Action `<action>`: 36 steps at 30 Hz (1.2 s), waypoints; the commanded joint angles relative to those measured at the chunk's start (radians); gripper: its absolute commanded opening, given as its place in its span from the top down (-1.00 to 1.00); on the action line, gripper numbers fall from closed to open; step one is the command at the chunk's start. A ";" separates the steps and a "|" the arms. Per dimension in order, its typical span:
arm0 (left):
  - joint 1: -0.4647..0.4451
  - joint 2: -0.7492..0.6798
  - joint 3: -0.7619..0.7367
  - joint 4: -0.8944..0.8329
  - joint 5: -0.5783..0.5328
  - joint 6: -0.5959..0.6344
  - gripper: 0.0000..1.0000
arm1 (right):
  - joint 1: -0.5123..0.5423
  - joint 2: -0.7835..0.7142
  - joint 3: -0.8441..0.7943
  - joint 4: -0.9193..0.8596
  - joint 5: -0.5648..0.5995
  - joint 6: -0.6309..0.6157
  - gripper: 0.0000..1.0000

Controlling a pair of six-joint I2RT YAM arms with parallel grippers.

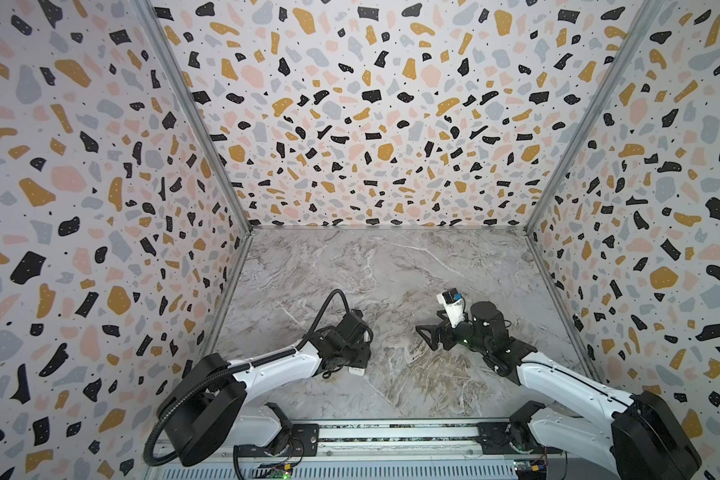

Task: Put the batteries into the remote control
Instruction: 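Lower the remote face up onto the table with the left gripper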

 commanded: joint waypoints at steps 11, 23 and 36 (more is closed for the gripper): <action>0.006 0.034 -0.014 -0.001 -0.042 -0.016 0.21 | -0.021 -0.014 -0.024 0.034 -0.026 0.012 -0.98; 0.005 0.047 -0.015 0.010 -0.047 -0.026 0.07 | -0.027 -0.026 -0.031 0.036 -0.029 0.014 -0.99; 0.006 0.057 -0.015 0.014 -0.048 -0.032 -0.07 | -0.032 -0.031 -0.038 0.036 -0.027 0.016 -0.98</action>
